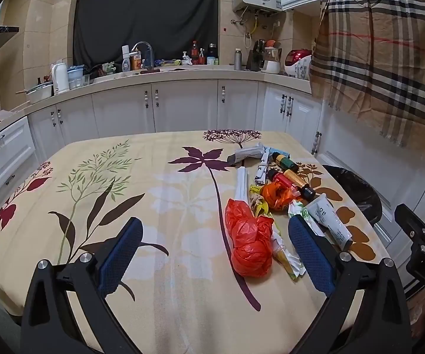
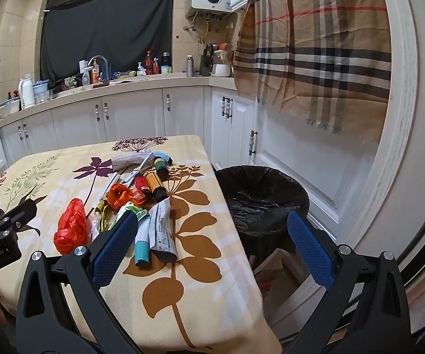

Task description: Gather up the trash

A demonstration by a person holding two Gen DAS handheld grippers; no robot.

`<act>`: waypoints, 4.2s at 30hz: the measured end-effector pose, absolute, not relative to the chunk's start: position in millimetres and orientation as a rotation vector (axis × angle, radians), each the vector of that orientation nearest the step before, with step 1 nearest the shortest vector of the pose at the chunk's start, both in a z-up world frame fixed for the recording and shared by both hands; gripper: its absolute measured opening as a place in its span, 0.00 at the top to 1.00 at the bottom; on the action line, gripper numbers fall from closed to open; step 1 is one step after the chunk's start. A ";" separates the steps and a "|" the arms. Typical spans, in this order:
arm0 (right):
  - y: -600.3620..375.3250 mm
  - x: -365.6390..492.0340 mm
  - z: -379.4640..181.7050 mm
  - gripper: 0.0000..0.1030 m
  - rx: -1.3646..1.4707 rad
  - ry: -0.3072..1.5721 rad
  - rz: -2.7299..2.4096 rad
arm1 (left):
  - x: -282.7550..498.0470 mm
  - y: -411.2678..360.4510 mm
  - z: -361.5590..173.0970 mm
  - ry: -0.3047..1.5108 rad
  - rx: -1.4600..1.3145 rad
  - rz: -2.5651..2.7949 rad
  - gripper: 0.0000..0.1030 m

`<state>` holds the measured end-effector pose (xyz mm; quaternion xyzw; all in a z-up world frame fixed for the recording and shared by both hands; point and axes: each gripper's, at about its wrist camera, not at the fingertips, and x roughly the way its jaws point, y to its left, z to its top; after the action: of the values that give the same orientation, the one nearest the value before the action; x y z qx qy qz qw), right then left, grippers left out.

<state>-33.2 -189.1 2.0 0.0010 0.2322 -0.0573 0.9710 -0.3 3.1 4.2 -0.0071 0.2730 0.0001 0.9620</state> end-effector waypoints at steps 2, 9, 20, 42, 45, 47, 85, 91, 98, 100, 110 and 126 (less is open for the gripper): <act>-192.1 -32.8 6.3 0.04 0.003 0.468 -0.116 | -0.3 3.2 4.0 0.553 -0.014 0.001 0.07; -190.7 -31.9 5.4 0.04 0.003 0.466 -0.115 | -1.8 2.3 5.1 0.551 -0.012 -0.001 0.07; -190.5 -32.7 4.8 0.04 0.002 0.462 -0.117 | -1.0 2.8 4.6 0.555 -0.011 -0.004 0.07; -190.7 -33.1 5.8 0.04 0.002 0.461 -0.116 | -0.5 3.4 4.2 0.558 -0.012 -0.004 0.07; -190.5 -33.1 5.0 0.04 0.002 0.460 -0.117 | -0.5 3.3 4.1 0.557 -0.013 -0.004 0.07; -190.7 -33.2 5.8 0.04 0.003 0.460 -0.117 | -0.5 3.4 4.2 0.558 -0.013 -0.004 0.07; -195.3 -30.6 6.2 0.04 0.007 0.466 -0.118 | 4.5 3.5 -4.4 0.593 -0.009 -0.024 0.07; -196.9 -25.6 0.2 0.04 0.016 0.486 -0.114 | 10.9 1.7 -15.2 0.645 -0.005 -0.042 0.07; -198.7 -16.7 -12.3 0.04 0.027 0.519 -0.111 | 19.8 -1.2 -26.1 0.686 0.011 -0.047 0.35; -199.3 -13.6 -15.7 0.04 0.030 0.530 -0.108 | 25.6 -2.7 -31.3 0.710 -0.001 -0.066 0.36; -202.7 3.4 -28.2 0.04 0.040 0.567 -0.101 | 40.9 -14.8 -43.1 0.752 0.008 -0.121 0.36; -187.9 28.9 -35.3 0.04 0.021 0.607 -0.051 | 56.4 -4.7 -61.5 0.823 -0.034 -0.180 0.63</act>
<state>28.9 -187.9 -35.3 0.0105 0.2987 -0.0253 0.9540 56.4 -4.7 -61.5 -0.0165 0.3993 -0.0872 0.9125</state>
